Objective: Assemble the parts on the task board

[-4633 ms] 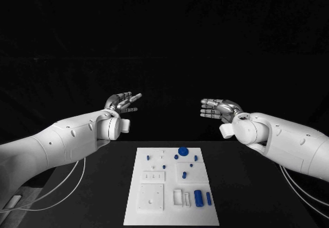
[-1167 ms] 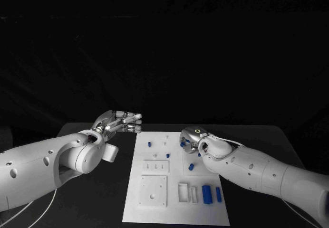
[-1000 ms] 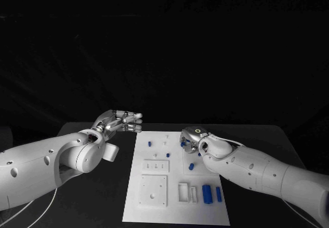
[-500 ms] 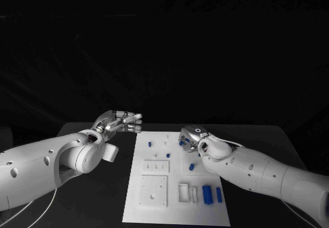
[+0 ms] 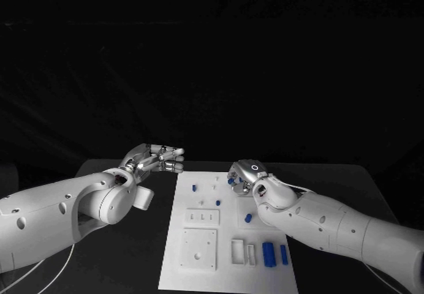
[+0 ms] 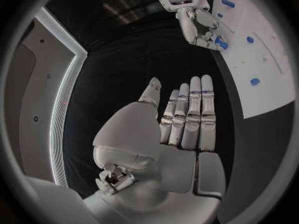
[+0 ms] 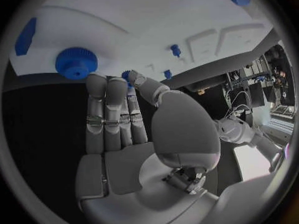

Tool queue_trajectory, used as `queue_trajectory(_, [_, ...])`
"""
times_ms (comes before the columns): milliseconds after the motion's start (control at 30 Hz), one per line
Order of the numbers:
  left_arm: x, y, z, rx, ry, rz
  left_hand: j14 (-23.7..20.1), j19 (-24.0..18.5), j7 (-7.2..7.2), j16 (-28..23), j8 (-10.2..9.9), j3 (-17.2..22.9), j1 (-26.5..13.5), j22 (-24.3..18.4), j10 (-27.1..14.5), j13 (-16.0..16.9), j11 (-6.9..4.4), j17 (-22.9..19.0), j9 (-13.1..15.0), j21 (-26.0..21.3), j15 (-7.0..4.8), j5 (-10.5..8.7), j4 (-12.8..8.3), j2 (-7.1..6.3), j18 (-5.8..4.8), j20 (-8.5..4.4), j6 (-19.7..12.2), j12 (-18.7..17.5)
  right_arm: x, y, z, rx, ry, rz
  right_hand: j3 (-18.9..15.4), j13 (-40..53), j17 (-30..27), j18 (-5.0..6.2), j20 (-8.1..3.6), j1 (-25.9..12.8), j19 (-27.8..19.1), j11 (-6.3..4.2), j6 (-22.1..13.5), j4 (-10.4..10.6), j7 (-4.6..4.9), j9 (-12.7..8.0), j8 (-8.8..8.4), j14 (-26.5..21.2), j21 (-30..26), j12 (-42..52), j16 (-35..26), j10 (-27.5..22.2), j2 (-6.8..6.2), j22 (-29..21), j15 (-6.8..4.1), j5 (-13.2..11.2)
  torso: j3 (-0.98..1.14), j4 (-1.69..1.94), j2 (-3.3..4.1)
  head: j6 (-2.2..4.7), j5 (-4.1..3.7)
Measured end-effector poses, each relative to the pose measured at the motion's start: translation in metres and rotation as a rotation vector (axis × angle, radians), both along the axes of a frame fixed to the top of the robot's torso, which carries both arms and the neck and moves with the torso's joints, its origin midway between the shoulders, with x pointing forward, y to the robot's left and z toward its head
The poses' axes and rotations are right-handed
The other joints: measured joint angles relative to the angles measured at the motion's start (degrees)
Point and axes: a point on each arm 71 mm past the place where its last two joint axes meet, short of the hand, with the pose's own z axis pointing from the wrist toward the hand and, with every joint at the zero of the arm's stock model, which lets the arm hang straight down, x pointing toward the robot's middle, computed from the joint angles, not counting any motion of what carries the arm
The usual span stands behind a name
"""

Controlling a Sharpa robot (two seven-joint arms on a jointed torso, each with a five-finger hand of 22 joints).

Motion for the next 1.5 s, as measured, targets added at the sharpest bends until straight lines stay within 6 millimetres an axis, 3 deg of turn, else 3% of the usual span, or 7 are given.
queue_trajectory(667, [0.001,-0.006,0.002,-0.005,-0.003,-0.013,0.00,0.00,0.00,0.00,0.00,0.00,0.00,-0.01,0.00,0.00,0.00,0.00,0.00,0.00,0.00,0.00,0.00,0.00,-0.01,0.00,0.00,0.00,0.007,0.036,0.002,0.037,-0.045,-0.017,0.56,-0.01,-0.37,-0.35,-0.18,-0.01,1.44,0.02,0.01,0.08,0.07,-0.15,-0.22,0.01,-3.87,-0.17,0.00,-0.03,-0.02,5.41,0.01,0.22,-0.07,0.21,0.34,0.49,0.35])
queue_trajectory(1500, [0.003,-0.010,0.011,-0.009,-0.019,-0.020,0.00,0.00,0.00,0.00,0.00,0.15,0.00,-0.02,0.00,0.03,0.00,0.00,0.00,0.25,0.00,0.00,-0.15,0.00,-0.01,0.00,0.00,0.00,0.013,0.038,0.001,0.025,-0.062,-0.073,0.94,-0.03,-0.54,-0.66,-0.01,0.12,2.29,-0.09,0.12,0.15,-0.08,-0.13,-0.01,-0.20,-6.03,-0.27,0.00,0.07,-0.33,7.86,-0.20,0.20,-0.18,0.29,0.64,0.31,0.46])
